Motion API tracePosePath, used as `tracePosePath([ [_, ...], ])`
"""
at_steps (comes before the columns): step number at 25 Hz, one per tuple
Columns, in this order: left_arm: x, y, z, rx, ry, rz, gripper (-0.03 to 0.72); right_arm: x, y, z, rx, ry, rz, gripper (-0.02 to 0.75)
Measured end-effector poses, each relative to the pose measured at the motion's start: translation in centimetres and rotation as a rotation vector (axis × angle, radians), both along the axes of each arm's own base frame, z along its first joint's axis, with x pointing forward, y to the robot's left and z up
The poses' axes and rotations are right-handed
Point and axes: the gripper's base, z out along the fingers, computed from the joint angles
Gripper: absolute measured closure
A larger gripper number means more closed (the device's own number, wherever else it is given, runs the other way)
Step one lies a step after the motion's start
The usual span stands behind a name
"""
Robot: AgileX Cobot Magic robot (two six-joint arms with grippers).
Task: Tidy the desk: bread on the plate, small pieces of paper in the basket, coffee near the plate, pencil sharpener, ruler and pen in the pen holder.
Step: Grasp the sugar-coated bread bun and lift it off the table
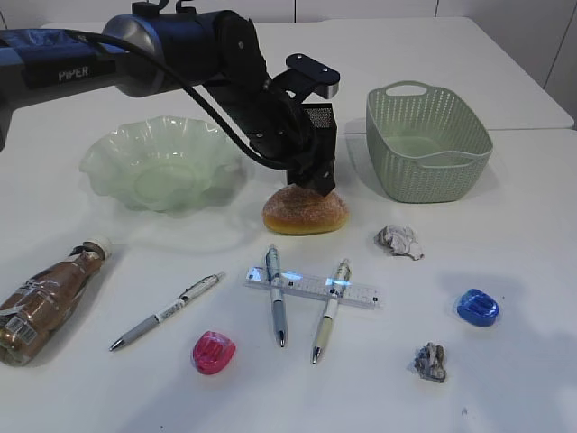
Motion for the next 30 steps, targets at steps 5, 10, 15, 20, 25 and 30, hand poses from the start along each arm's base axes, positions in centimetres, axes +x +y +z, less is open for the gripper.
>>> tracePosePath([
  [5,0.1,-0.3,-0.6,-0.027,0.017,0.011,0.089,0.0,0.0,0.0,0.000,-0.004,0.000,0.173],
  [10,0.2,-0.4,-2.5,-0.017,0.053,0.012,0.092,0.1,0.0,0.0,-0.004,-0.006,0.001,0.173],
  [15,0.3,-0.5,-2.7,-0.015,0.054,0.011,0.095,0.0,0.0,0.0,-0.006,-0.006,0.002,0.173],
  [20,0.4,-0.5,-3.2,-0.004,0.049,0.008,0.095,0.0,-0.1,0.0,-0.008,-0.006,0.002,0.173],
  [25,0.4,-0.3,-3.5,0.026,0.050,-0.004,0.106,0.1,-0.1,0.0,-0.010,-0.008,0.002,0.173],
  [30,0.3,-0.2,-3.4,0.042,0.063,-0.015,0.178,0.1,-0.1,0.0,-0.016,-0.007,0.003,0.173],
])
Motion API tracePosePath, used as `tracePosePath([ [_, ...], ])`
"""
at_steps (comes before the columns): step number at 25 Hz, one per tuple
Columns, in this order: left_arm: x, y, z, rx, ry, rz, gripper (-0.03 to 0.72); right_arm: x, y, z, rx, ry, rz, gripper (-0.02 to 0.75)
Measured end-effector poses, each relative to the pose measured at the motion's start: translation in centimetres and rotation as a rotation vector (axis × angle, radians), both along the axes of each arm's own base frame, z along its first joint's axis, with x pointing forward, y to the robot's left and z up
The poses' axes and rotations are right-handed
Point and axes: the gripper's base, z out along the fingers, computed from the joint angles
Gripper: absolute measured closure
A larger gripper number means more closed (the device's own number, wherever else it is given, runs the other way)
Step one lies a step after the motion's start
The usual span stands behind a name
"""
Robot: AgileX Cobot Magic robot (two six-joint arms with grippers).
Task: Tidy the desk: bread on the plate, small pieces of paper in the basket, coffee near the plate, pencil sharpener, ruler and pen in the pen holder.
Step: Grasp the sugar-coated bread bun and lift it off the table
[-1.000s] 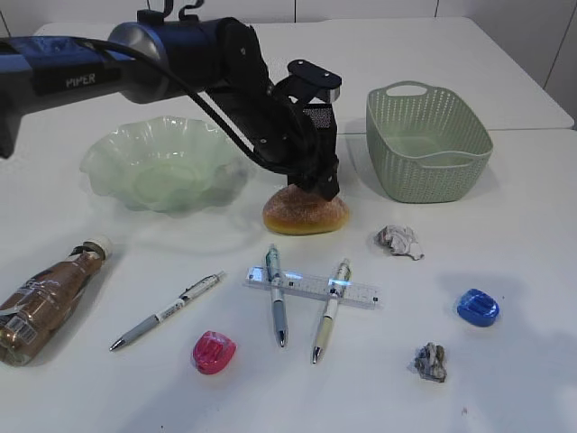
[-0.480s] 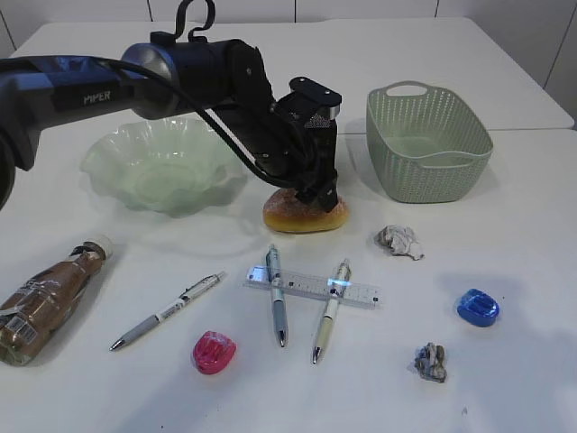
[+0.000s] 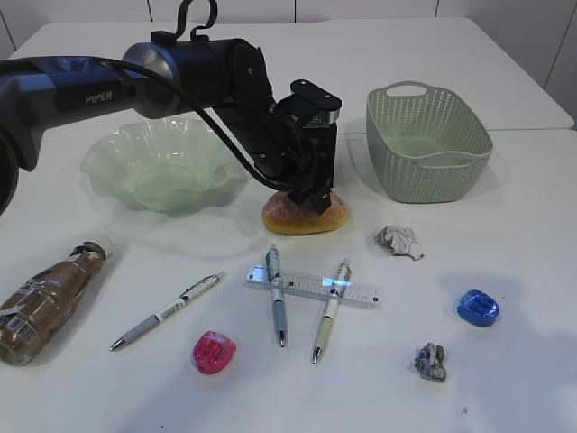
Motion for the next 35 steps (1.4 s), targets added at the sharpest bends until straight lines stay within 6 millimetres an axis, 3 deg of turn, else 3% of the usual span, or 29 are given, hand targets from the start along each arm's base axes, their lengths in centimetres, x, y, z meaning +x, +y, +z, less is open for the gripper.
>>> tracePosePath([
  [5,-0.4,0.1,0.0,0.022,0.042,-0.014,0.214,0.0,0.0,0.0,0.000,0.000,0.000,0.173],
  [16,-1.5,0.4,0.2,0.056,0.162,-0.034,0.210,0.0,0.0,0.0,0.000,0.000,0.000,0.173],
  [24,-1.2,0.3,0.3,0.034,0.145,0.013,0.081,0.0,0.0,0.0,0.000,-0.002,0.000,0.173],
  [35,-1.3,0.8,-1.3,0.097,0.176,0.021,0.068,0.0,0.0,0.0,-0.002,-0.002,0.000,0.173],
])
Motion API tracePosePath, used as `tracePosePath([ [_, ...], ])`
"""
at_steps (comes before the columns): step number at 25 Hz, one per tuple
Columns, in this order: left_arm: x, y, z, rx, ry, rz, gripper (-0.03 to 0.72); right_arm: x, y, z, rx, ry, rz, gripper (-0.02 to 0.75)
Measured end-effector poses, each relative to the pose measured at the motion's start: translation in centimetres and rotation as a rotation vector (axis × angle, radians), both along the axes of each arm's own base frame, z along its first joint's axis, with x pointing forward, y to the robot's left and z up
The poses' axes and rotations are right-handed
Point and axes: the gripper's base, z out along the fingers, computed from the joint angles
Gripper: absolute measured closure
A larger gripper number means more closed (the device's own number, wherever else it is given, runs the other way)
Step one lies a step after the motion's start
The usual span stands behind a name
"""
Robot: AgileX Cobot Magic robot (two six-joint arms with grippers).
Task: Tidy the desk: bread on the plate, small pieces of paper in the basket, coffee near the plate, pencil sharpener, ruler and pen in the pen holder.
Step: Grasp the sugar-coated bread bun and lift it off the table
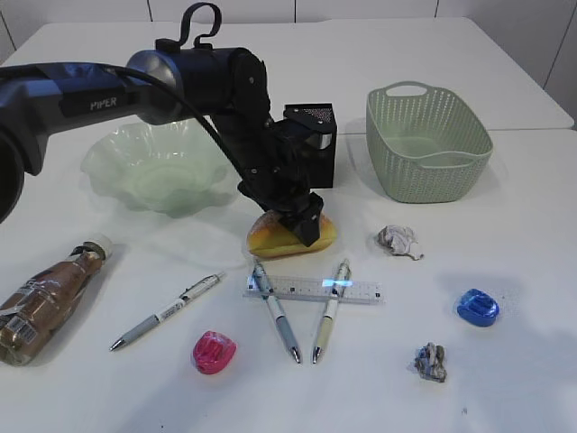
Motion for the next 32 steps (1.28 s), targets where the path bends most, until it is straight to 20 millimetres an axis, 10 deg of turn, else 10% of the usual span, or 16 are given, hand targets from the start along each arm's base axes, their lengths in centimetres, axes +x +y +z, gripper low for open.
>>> tracePosePath([
  [6,0.1,0.1,0.0,0.012,-0.007,-0.003,0.104,0.0,0.0,0.0,0.000,0.000,0.000,0.173],
  [15,0.1,0.1,0.0,0.014,-0.012,-0.001,0.364,0.0,0.0,0.0,0.000,-0.002,0.000,0.173],
  [32,0.5,0.0,3.8,0.030,-0.013,-0.012,0.386,0.0,0.0,0.0,0.000,-0.002,0.000,0.173],
])
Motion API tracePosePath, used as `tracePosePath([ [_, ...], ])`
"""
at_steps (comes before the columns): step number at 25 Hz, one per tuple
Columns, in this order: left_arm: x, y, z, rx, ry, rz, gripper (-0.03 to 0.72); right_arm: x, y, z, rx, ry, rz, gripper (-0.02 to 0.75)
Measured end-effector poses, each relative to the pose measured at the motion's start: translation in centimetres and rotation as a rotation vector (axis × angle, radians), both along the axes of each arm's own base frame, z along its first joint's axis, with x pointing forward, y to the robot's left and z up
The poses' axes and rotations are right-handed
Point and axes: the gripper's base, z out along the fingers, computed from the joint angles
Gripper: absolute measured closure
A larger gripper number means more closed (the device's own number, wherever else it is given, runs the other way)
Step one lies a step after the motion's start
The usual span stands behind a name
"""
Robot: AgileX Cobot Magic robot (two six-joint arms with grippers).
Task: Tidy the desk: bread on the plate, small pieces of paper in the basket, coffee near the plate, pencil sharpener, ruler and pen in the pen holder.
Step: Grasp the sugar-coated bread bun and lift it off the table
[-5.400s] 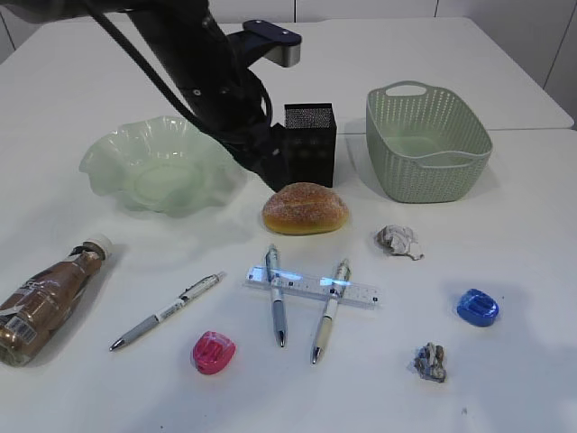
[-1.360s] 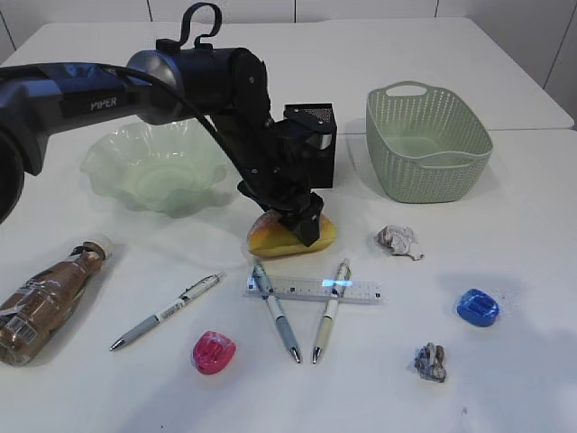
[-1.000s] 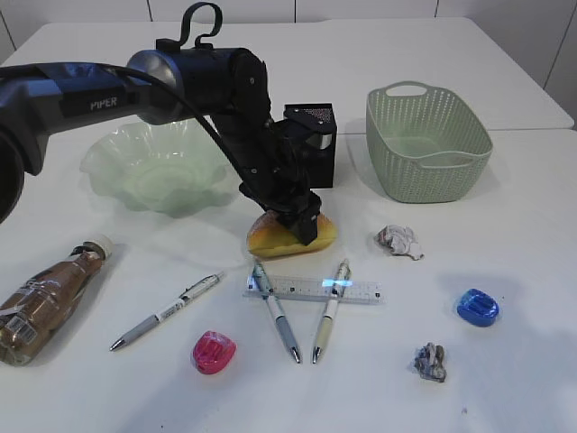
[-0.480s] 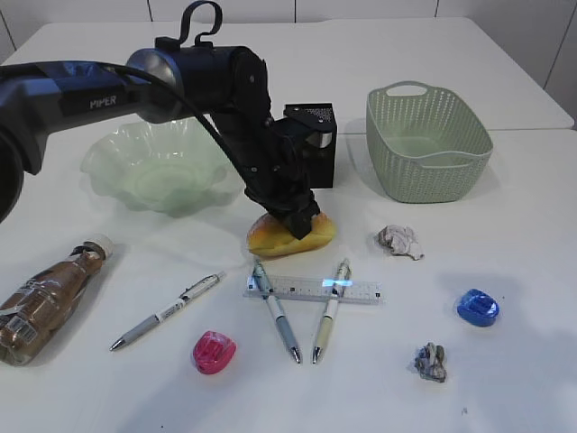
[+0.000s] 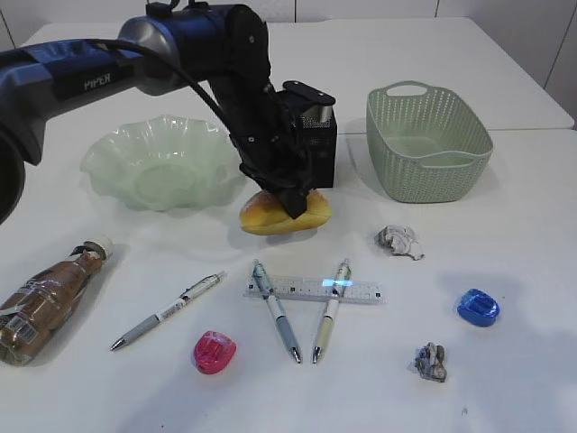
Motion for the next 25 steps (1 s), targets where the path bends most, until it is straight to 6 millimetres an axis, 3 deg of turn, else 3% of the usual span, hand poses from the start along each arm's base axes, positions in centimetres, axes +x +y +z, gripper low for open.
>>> tracePosePath([
  [8,0.6,1.9,0.7,0.019,0.046,0.107,0.387,0.0,0.0,0.0,0.000,0.002,0.000,0.173],
  [19,1.9,6.2,5.4,-0.020,-0.010,0.290,0.386,0.0,0.0,0.0,0.000,0.004,0.000,0.173],
  [25,3.0,9.7,6.8,-0.023,-0.034,0.376,0.383,-0.1,0.0,0.0,0.000,0.009,0.000,0.173],
])
